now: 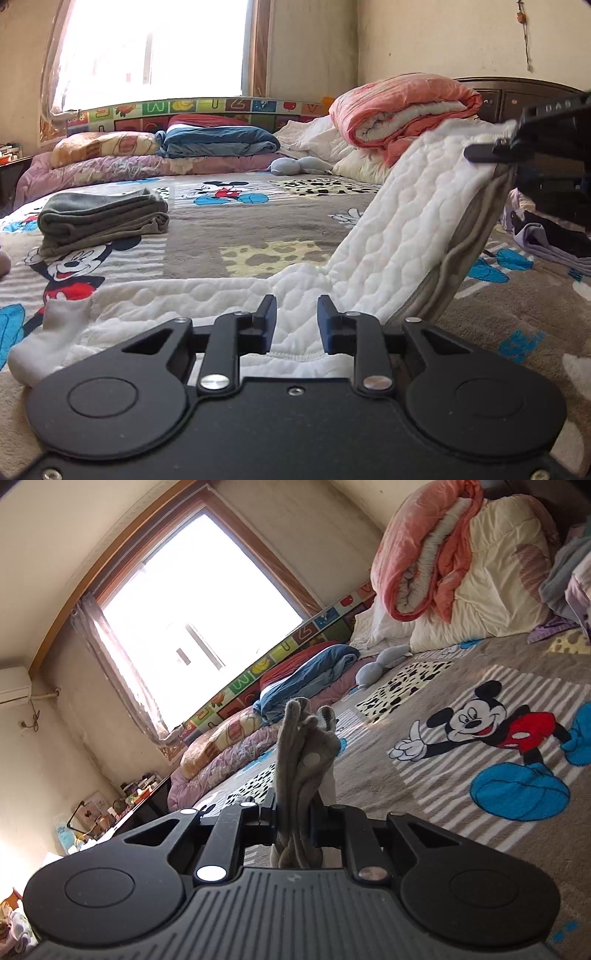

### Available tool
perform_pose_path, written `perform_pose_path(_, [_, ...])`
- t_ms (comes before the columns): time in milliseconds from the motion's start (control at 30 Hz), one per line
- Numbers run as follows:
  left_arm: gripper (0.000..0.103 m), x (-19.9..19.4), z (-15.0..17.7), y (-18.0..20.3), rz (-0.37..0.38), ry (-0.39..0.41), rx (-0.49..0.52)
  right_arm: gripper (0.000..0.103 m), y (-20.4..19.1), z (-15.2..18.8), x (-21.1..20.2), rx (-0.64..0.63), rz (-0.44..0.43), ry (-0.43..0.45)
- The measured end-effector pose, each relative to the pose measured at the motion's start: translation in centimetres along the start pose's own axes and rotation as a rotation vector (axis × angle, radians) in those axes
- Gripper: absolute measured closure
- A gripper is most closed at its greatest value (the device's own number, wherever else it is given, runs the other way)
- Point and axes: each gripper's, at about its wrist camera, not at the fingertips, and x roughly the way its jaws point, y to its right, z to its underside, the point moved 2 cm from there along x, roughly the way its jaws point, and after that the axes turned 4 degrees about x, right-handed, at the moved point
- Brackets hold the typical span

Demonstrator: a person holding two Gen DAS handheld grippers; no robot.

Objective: Fold clothes

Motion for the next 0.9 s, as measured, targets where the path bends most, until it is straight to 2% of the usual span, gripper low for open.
perform_pose_path(133, [0.080,1.6,-0.6,0.5,0.079,-0.018,-0.034,0.086,7.0,1.5,-1.1,0.181,0.048,0.017])
perform_pose_path(200, [0.080,3.3,-0.1,0.7,0.101,-0.095,-0.054,0.086,9.7,2.6,-1.1,0.260,0.060,0.013])
perform_pose_path(267, [0.078,5.4,1.2,1.1,0.130,-0.223,-0.061,0.086,12.0,3.7,-1.1,0.329,0.065,0.009])
perform_pose_path(400, [0.077,5.1,0.3,0.4,0.188,-0.228,-0.101,0.086,14.2,5.0,-0.8,0.382,0.035,-0.003])
perform_pose_path(433, [0.075,4.7,-0.2,0.3,0.195,-0.194,-0.103,0.086,14.4,5.1,-0.8,0.387,0.025,-0.006])
perform_pose_path(467, [0.067,4.4,-0.8,0.2,0.201,-0.155,-0.109,0.086,14.6,5.1,-0.8,0.394,0.014,-0.008])
perform_pose_path(500, [0.049,4.2,-1.4,0.2,0.208,-0.116,-0.116,0.086,14.8,5.2,-0.7,0.403,0.001,-0.008])
perform_pose_path(567, [0.034,4.9,-1.8,0.0,0.231,-0.085,-0.154,0.086,15.3,5.2,-0.8,0.422,-0.028,-0.003])
perform_pose_path(600, [0.034,5.6,-1.9,-0.2,0.241,-0.082,-0.179,0.086,15.5,5.3,-0.8,0.432,-0.042,-0.001])
perform_pose_path(700, [0.034,9.4,-0.4,0.0,0.256,-0.264,-0.226,0.086,15.7,5.4,-0.9,0.444,-0.075,-0.001])
perform_pose_path(767, [0.026,9.6,0.0,0.5,0.268,-0.261,-0.191,0.086,15.7,5.4,-1.0,0.444,-0.095,-0.005])
perform_pose_path(900, [0.026,8.8,-1.6,-0.5,0.309,-0.269,-0.307,0.086,15.9,5.4,-1.0,0.454,-0.105,-0.006])
